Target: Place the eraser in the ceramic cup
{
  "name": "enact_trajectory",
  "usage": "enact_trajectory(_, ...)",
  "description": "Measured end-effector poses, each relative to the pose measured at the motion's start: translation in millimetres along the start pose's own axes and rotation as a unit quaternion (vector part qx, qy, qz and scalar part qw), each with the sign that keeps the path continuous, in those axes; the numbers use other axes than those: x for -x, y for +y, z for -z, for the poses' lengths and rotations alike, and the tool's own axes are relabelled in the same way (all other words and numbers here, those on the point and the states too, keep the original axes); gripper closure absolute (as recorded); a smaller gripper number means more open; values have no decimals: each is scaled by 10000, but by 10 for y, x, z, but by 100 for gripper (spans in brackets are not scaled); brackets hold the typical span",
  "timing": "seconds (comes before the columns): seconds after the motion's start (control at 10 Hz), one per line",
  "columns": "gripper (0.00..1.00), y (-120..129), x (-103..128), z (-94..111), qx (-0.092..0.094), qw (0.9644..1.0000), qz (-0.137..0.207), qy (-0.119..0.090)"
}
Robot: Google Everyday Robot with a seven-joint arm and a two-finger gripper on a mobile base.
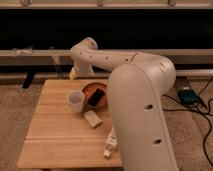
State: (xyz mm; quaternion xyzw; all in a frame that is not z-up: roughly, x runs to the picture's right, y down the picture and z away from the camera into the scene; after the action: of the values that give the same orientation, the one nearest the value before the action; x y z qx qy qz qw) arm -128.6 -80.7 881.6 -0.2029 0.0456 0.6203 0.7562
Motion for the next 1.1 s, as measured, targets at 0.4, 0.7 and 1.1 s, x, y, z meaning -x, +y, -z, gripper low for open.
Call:
enact_trajectory(0.4,20,-274,-100,-286,-92,9973,-474,551)
enact_trajectory(0.7,20,-295,-310,-478,-159,9942,-551,911)
enact_trajectory(1.1,20,-543,-525,-722,-185,9877,-810,1328)
